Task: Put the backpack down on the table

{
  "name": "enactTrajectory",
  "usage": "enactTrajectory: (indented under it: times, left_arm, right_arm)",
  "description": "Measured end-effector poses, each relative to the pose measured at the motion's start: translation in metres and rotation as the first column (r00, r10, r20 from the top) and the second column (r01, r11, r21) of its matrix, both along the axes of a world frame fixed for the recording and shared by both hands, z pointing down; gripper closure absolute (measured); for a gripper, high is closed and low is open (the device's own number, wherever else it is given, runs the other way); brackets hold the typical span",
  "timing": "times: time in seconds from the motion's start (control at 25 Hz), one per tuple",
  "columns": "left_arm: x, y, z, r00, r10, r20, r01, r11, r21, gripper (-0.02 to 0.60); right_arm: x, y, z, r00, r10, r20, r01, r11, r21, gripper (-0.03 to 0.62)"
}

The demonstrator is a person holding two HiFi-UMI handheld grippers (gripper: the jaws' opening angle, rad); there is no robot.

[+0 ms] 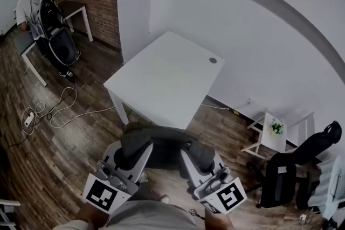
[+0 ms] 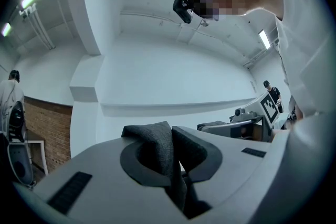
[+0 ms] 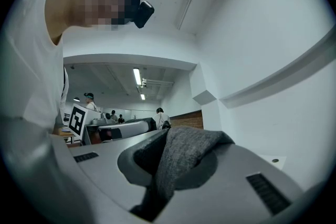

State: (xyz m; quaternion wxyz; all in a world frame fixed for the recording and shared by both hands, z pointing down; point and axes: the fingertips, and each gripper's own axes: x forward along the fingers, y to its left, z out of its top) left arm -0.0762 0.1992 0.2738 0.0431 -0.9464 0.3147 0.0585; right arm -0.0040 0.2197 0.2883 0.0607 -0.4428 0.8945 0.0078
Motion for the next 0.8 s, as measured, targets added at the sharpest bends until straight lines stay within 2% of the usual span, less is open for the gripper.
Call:
enactTrajectory:
  times: [0.32,0.56,0.8]
  left_arm:
    - [-0.023,-0.071,-0.002,1.000,0.018,-0.004,-0.018,1.000,-0.006,0.532]
    - [-0.036,-0.099,-0.014,0.999,0.046,0.001,-0.046,0.999,0.027,0.532]
    - [-0.037,-0.123,-0.019,1.000,0.026,0.007,-0.026,0.999,0.032,0.532]
  right_arm:
    - [-0.022,-0.071,-0.002,1.000,0.023,-0.002,-0.023,1.000,-0.011,0.540]
    - [-0.036,-0.100,-0.013,0.999,0.050,-0.004,-0.050,0.999,0.006,0.540]
    - [-0.038,-0.124,-0.020,0.999,0.035,-0.006,-0.035,0.999,0.012,0.540]
